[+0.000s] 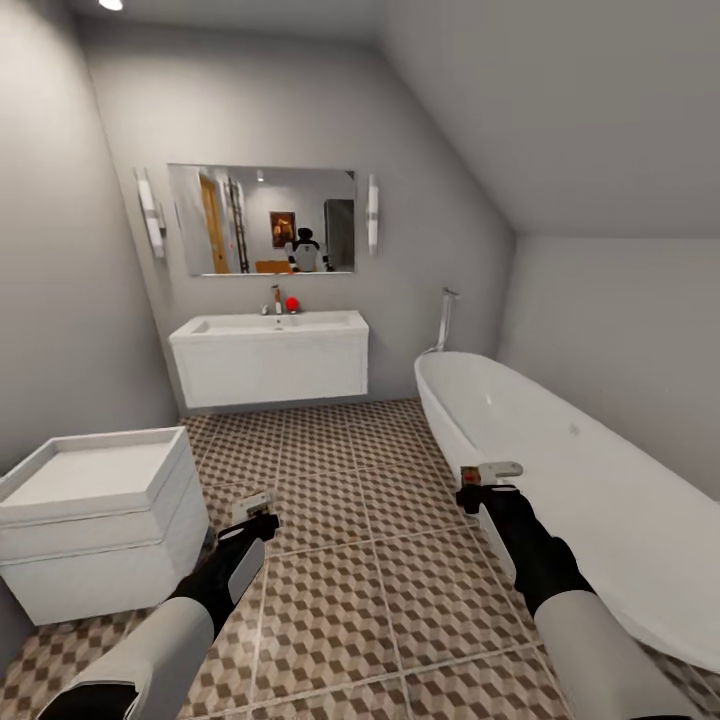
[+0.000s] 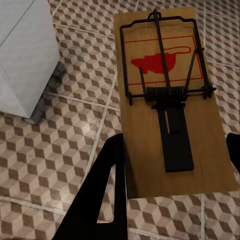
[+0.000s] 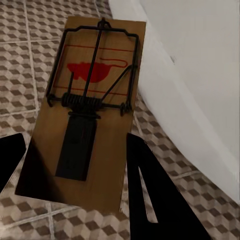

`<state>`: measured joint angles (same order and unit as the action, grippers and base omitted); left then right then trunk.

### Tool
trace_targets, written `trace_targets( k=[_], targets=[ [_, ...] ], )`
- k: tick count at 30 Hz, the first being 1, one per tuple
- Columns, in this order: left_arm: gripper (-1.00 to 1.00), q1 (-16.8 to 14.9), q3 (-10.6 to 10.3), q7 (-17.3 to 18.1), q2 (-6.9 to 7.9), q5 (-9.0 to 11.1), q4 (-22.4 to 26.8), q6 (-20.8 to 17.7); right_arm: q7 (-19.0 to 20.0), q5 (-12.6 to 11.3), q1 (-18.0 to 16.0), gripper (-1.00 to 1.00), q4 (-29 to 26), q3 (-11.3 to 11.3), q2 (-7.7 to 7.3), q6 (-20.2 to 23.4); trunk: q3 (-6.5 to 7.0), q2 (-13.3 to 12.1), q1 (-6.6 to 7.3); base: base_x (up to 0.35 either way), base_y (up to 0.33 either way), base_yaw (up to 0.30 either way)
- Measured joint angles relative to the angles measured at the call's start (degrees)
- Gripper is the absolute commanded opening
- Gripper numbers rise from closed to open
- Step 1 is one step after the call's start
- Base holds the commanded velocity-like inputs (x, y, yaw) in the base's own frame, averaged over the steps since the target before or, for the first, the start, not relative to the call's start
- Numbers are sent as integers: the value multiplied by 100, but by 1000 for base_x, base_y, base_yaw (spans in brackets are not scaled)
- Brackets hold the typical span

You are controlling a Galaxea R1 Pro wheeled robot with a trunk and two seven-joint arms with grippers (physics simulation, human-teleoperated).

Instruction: Take the four mousetraps from the cabinet in the bathroom and place them on the bathroom floor. Make sure all four end up on the same floor surface, and ensure that at least two of them are either under or directly next to the same bathroom sink.

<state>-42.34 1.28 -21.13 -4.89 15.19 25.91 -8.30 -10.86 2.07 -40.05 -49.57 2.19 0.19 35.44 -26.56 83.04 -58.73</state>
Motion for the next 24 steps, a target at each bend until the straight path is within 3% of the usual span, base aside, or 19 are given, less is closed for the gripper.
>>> trace_targets(
  k=[24],
  targets=[
    [-100,0,1,9,0,0,-10,3,0,1,0,-100,0,0,0,-5,0,0,0,0,0,278]
  ],
)
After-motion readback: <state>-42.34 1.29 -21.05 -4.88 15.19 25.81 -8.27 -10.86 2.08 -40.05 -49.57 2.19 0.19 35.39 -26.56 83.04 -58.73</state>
